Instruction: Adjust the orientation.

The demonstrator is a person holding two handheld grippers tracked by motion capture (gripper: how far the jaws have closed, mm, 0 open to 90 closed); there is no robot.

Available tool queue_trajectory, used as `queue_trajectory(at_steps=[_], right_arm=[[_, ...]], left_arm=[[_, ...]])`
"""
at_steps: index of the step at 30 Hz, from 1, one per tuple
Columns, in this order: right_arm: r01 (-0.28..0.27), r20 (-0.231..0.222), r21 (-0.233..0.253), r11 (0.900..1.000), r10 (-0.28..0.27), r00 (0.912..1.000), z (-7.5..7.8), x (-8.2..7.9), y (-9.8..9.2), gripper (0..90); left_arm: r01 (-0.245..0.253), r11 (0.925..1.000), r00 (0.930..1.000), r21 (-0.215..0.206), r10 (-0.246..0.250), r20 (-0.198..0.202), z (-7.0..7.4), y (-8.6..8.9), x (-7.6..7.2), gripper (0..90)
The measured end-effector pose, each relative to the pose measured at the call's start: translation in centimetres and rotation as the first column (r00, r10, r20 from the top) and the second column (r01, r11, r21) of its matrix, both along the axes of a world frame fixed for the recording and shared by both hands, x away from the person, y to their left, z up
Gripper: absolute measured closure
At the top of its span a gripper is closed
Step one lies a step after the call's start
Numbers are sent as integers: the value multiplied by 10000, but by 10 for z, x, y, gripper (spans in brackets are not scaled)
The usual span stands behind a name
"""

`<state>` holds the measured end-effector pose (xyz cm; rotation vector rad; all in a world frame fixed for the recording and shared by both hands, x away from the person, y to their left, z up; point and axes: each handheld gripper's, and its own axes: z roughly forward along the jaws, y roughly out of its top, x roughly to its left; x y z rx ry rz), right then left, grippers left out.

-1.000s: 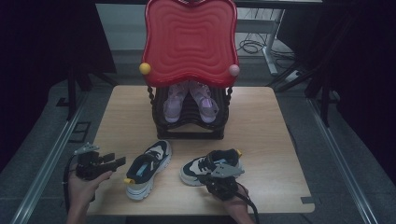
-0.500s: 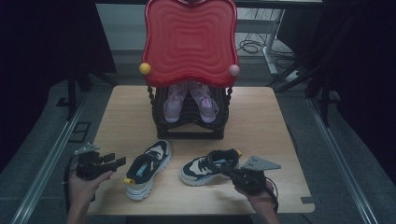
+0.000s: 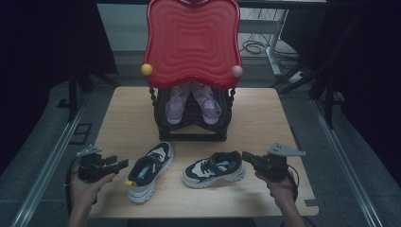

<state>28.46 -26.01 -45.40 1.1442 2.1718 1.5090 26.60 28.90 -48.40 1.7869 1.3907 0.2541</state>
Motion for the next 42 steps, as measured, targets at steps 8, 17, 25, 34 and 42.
queue_trajectory(at_steps=[8, 17, 25, 34, 42], right_arm=[[-85, -301, -111, 9999, 82, 9995, -9, 35, -3, 891], [-95, -401, -285, 9995, 84, 9992, -16, 52, -5, 891], [-428, -677, -379, 9984, 401, 9969, -27, 64, -4, 891], [-809, -1056, -511, 9954, 751, 9916, -42, 75, 1, 891], [-1178, -1165, -626, 9911, 1099, 9871, -49, 74, 2, 891]], left_arm=[[13, 10000, 10000, 22, -13, -72, -3, 0, 2, 409], [29, 10000, 10000, 35, -29, -53, -2, 1, 1, 408], [34, 10000, 10000, 27, -34, -87, -3, 0, 1, 409], [42, 10000, 9999, 20, -42, -97, -3, 0, 1, 408], [71, 10000, 9999, 31, -70, -121, -3, 0, 1, 409]])
